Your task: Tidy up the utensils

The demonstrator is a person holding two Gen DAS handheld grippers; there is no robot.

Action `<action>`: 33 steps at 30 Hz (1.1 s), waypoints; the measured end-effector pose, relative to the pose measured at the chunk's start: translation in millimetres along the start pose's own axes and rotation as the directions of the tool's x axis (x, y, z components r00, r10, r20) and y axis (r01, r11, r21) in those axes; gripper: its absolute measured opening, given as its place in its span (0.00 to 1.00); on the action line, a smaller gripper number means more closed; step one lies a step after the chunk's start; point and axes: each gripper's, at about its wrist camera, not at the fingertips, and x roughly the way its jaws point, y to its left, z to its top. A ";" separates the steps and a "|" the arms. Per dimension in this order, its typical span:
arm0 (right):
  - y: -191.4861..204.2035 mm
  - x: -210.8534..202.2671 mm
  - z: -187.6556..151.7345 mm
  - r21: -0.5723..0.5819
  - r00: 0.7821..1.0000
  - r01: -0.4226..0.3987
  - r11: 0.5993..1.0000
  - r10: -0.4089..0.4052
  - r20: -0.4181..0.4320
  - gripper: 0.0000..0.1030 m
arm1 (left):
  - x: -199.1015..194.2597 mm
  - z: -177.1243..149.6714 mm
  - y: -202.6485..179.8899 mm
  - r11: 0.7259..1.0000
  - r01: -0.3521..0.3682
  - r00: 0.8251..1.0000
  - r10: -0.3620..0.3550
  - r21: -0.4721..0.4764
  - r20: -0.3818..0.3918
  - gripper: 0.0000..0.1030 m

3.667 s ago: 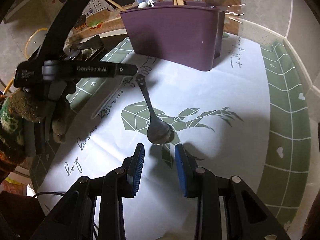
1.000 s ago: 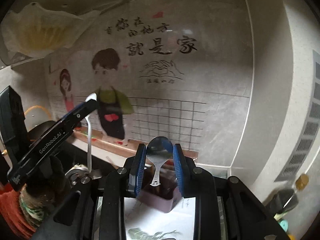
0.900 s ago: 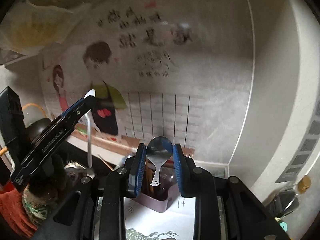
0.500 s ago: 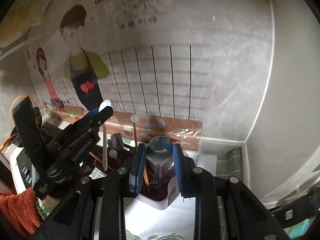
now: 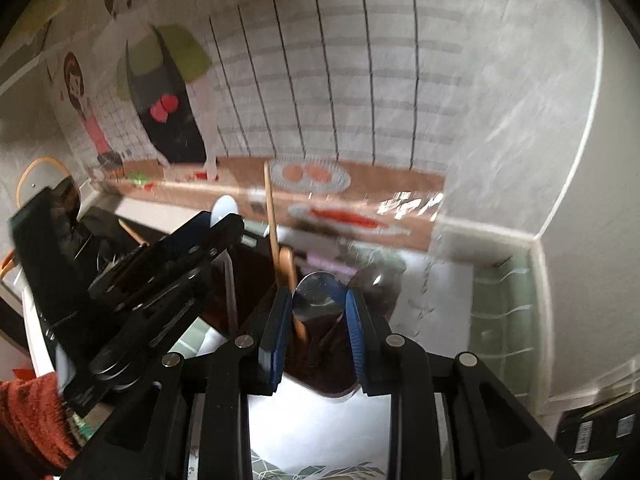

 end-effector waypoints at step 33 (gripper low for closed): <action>101.3 -180.1 -223.2 0.003 0.961 0.009 1.000 -0.010 0.275 0.28 | -307.9 -108.2 -48.8 0.973 -0.190 0.981 0.193 0.134 -0.008 0.49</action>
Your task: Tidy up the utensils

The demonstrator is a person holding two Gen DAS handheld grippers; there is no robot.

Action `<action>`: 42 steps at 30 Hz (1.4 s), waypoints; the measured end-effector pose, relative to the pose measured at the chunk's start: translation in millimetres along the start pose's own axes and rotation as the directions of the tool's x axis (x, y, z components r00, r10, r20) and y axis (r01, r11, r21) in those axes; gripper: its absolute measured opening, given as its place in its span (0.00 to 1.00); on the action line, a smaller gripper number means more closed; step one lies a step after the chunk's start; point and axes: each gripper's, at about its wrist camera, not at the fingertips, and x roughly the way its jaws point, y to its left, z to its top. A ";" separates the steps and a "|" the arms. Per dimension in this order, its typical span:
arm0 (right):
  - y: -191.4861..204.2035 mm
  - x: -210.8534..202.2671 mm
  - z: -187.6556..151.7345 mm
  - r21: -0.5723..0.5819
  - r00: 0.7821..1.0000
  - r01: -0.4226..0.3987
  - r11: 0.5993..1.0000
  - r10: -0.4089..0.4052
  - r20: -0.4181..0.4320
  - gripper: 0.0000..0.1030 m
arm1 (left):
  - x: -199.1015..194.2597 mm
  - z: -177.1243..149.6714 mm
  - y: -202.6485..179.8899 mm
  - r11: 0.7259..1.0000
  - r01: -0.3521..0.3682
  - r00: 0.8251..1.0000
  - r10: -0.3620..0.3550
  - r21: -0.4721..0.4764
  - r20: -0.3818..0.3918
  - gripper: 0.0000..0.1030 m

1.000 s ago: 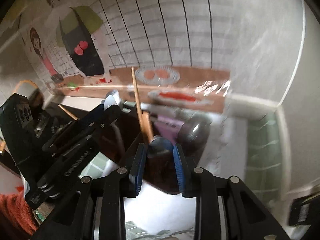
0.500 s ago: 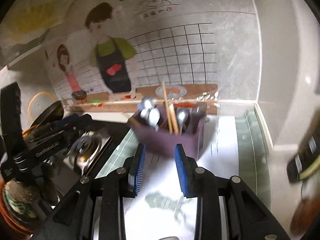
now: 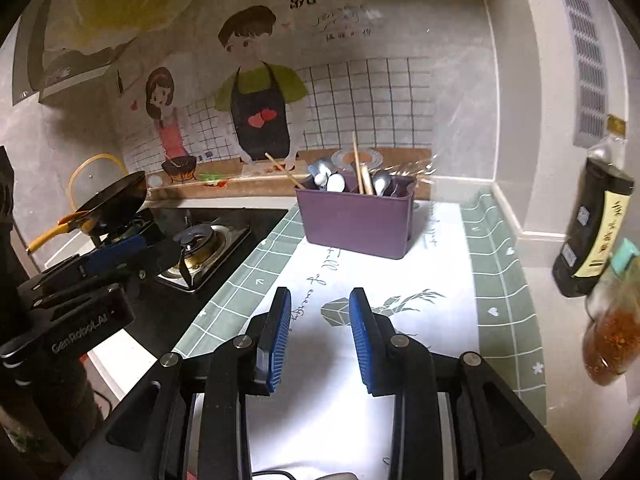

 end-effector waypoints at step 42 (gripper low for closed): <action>-0.9 -11.9 -10.3 0.020 1.000 0.020 1.000 -0.020 -0.005 0.28 | -3.0 -9.8 -3.0 1.000 0.011 0.998 -0.011 0.000 -0.069 0.49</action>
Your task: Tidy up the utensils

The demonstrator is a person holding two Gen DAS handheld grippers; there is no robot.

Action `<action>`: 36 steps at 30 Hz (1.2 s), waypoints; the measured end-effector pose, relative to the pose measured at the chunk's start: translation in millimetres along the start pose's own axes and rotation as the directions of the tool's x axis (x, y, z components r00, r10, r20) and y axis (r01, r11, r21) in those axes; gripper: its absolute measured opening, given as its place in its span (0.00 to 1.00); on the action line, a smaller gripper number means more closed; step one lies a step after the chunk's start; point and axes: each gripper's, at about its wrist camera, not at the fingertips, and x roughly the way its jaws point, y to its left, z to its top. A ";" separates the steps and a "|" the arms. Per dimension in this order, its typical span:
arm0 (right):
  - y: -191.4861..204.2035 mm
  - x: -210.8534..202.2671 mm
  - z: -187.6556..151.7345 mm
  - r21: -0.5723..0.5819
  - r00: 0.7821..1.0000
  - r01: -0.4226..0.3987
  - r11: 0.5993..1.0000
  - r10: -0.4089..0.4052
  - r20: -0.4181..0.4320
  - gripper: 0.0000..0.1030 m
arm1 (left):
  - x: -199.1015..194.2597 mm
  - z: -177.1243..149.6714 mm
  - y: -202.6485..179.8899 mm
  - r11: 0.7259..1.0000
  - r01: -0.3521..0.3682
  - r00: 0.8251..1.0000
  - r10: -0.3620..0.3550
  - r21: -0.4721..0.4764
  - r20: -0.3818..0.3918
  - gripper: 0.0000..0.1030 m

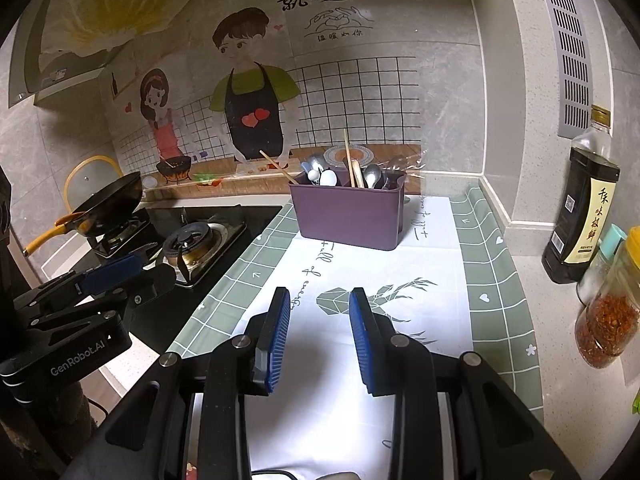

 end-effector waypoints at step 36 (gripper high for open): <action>-6.9 4.4 0.0 0.003 1.000 0.008 1.000 -0.008 0.001 0.28 | 4.4 -7.0 9.3 1.000 0.008 1.000 -0.008 0.004 -0.018 0.49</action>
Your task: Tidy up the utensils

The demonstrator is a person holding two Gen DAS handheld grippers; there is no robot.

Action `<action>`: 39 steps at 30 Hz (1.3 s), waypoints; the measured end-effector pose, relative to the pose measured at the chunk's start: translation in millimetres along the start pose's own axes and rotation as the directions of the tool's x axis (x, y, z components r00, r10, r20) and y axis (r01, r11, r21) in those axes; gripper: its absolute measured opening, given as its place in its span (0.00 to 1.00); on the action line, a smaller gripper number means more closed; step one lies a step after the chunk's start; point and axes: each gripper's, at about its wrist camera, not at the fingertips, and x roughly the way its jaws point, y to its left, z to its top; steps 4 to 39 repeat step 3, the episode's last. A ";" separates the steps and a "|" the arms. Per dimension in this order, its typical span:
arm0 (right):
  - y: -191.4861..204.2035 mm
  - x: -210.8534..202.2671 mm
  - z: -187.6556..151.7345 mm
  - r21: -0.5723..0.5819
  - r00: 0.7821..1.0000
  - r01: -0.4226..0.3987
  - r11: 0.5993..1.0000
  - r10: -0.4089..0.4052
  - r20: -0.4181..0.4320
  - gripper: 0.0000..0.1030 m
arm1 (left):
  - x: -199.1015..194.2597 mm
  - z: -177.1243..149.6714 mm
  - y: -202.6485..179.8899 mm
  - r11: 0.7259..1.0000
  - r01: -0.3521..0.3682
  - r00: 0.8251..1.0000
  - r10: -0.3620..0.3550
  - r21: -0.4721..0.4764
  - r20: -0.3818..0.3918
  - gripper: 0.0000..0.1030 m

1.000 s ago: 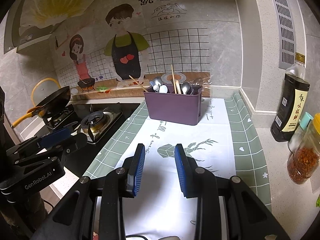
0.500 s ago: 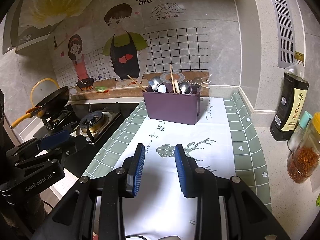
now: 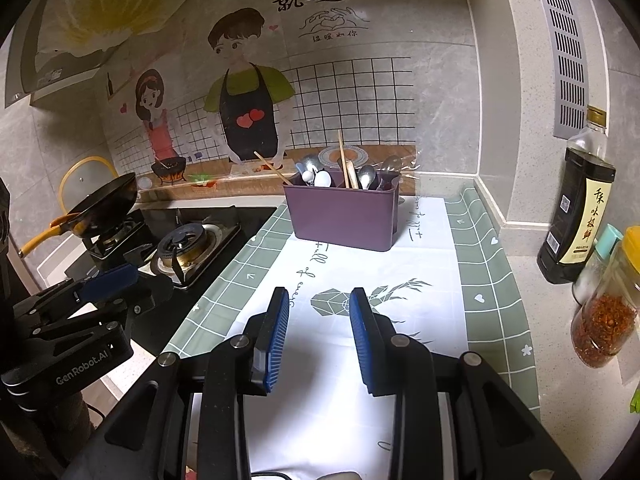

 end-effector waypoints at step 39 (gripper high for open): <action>-1.3 -0.7 0.2 0.001 1.000 -0.001 1.000 0.001 0.001 0.29 | -0.5 0.6 1.5 1.000 0.009 1.000 -0.009 -0.006 0.010 0.49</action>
